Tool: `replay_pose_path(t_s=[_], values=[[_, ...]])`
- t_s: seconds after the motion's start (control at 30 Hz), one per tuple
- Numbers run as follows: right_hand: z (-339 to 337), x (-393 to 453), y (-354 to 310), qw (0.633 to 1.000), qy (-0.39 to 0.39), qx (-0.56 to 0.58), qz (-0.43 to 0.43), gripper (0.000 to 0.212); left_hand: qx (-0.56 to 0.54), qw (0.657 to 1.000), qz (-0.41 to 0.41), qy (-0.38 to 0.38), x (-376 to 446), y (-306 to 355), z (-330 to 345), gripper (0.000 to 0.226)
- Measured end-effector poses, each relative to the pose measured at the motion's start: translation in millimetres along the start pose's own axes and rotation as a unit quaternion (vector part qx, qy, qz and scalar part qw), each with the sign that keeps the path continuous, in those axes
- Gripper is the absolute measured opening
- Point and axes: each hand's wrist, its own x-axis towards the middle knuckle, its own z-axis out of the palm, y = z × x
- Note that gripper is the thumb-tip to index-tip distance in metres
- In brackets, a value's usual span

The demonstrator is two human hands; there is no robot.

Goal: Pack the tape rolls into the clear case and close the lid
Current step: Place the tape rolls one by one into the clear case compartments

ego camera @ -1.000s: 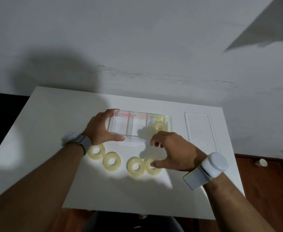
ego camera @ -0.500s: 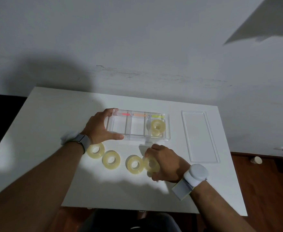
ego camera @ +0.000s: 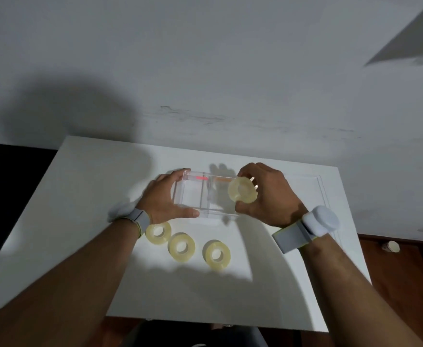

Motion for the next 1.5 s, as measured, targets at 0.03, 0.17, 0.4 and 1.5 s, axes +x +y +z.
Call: replay_pose_path(t_s=[0.03,0.17,0.4,1.5], values=[[4.9,7.3,-0.3,1.000,-0.001,-0.003,0.006,0.054,0.004,1.000,0.005,-0.006,0.3,-0.5,-1.2,0.119],[30.3,31.8,1.1,0.997,-0.045,-0.053,0.021,0.056,0.014,0.999,0.022,-0.022,0.4,-5.5,-7.0,0.125],[56.3,46.7,6.8,0.976,-0.132,-0.174,0.000,0.060,0.046,0.997,0.046,-0.041,5.0,-13.7,-8.5,0.120],[36.1,14.2,-7.4,0.993,-0.070,-0.067,-0.061,0.037,0.070,0.996,0.055,-0.022,7.9,-23.1,-6.4,0.114]])
